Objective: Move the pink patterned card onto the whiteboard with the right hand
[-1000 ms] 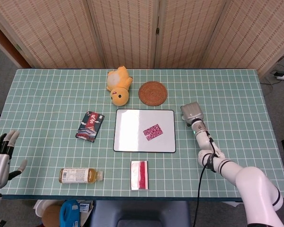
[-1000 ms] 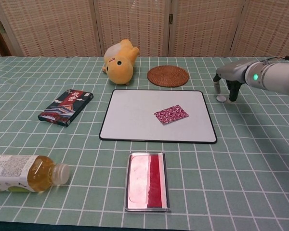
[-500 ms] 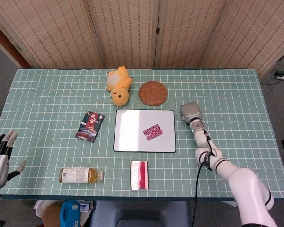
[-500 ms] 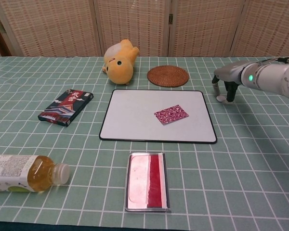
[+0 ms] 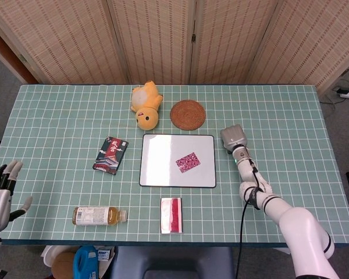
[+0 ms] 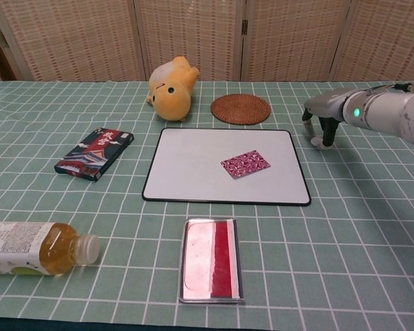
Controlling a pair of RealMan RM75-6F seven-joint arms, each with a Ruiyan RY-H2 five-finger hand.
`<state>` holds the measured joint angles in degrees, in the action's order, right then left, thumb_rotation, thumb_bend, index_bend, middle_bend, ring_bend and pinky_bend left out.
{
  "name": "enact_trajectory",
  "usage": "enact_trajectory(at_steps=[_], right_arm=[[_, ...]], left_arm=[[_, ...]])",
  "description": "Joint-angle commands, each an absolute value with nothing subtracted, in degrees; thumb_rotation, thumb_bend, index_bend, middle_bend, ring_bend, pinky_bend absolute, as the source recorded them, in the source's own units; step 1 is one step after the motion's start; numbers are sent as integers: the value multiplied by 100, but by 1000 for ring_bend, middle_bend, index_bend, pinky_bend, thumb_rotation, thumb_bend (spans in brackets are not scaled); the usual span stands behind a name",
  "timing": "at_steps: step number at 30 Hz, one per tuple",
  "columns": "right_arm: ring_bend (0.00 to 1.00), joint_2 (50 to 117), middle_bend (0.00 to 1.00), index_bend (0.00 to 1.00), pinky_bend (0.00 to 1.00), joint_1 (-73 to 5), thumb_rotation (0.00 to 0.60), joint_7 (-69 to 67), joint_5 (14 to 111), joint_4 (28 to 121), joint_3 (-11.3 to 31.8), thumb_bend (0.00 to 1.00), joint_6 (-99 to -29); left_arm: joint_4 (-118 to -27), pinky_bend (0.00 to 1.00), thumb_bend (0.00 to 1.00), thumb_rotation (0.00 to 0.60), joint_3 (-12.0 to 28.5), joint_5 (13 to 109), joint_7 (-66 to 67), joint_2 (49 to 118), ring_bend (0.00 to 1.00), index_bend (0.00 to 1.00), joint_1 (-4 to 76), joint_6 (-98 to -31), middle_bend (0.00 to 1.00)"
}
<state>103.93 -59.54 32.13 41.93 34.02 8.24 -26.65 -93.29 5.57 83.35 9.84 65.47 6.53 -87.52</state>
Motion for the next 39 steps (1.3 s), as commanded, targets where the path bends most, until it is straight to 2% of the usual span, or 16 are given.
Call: enact_trajectory(at_steps=[1,6,12,19,36,39], right_arm=[[1000,10361,981,492,1000,-5942,600,3198,4237,3458,837,299,-2680],[1000,10017,981,492,1000,-5923,600,3017,4531,4059,915,299,-2896],[1000,9311,981,492,1000,-5907,600,2864,4907,5355,1039,299,-3332],[1000,8977,980,492,1000,-6073,600,2933,4913,6464,1034,298,-3354],[1000,9576,981,492,1000,-6515,600,3248,4706,6356,607,299,-3261],[1000,9585,980,457,1000,-6541,600,3262,4660,6354,563,298,-3270]], left_arm=[[-9331,55,281,600,558,8335,995,6552,70,48,661,-8742,66],[-9337,55,281,600,561,8335,991,6554,70,48,672,-8727,67],[-9361,55,281,600,572,8366,990,6535,70,48,690,-8735,67],[-9405,55,281,600,562,8406,1030,6536,70,48,691,-8758,67],[-9405,55,281,600,527,8440,995,6505,70,48,605,-8872,66],[-9393,55,281,600,525,8446,979,6507,70,48,602,-8875,66]])
